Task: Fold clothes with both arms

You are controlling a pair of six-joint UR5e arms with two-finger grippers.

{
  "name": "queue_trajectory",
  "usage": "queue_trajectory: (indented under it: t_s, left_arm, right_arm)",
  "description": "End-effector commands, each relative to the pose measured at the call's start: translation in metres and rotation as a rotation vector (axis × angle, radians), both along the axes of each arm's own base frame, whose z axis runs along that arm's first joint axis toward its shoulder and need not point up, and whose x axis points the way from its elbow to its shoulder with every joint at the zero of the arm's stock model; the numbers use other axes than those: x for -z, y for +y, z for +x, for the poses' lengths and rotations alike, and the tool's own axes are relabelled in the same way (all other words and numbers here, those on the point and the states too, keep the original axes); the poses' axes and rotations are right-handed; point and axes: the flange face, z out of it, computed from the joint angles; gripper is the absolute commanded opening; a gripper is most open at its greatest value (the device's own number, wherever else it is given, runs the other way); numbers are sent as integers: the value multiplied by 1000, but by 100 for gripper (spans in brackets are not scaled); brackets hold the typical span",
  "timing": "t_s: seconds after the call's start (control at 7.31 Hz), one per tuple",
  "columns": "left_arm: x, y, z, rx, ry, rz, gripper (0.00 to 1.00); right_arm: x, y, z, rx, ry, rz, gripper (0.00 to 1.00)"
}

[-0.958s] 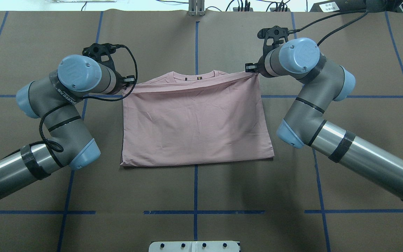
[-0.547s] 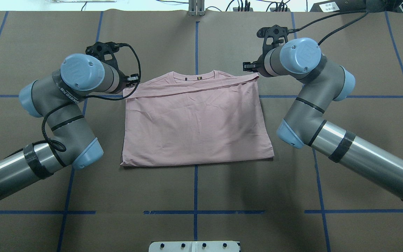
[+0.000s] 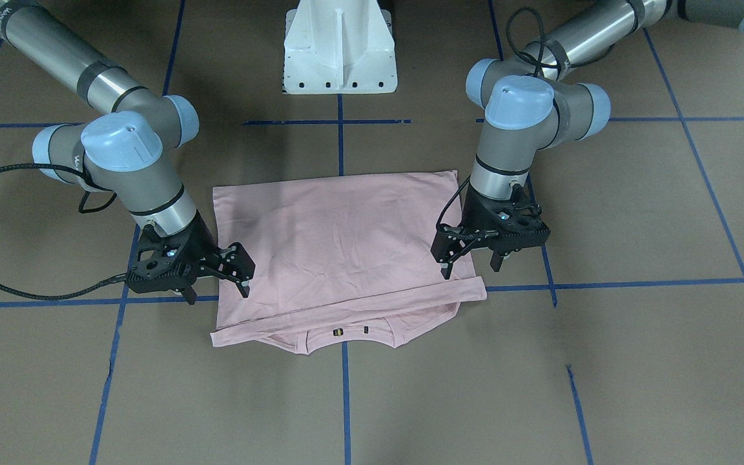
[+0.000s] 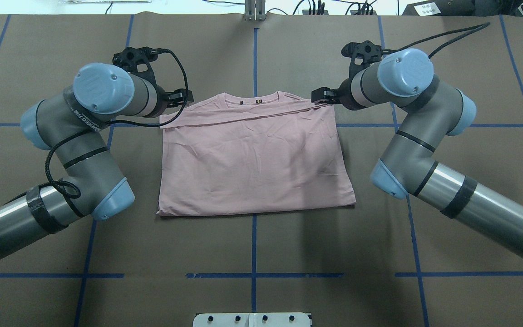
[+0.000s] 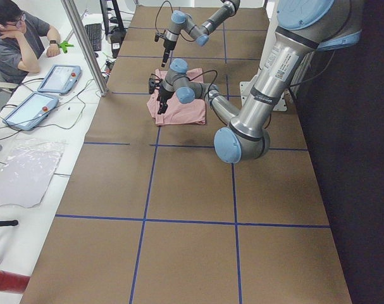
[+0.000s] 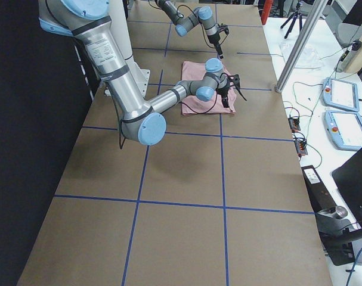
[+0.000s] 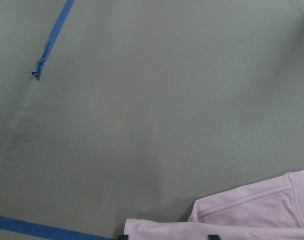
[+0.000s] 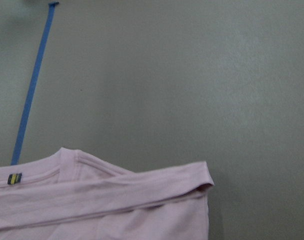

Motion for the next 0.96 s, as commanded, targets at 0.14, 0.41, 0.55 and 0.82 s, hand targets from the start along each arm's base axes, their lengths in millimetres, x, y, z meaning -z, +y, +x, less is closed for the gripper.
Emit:
queue_trajectory:
  t_s: [0.14, 0.41, 0.55, 0.82]
  left_arm:
    - [27, 16, -11, 9, 54, 9, 100]
    - [39, 38, 2, 2, 78, -24, 100]
    - [39, 44, 9, -2, 80, -28, 100]
    - [40, 44, 8, 1, 84, -31, 100]
  right_arm:
    - [0, 89, 4, 47, 56, -237, 100]
    - [-25, 132, -7, 49, 70, -308, 100]
    - [-30, 149, -20, 42, 79, -321, 100]
    - [-41, 167, -36, 56, 113, -306, 99]
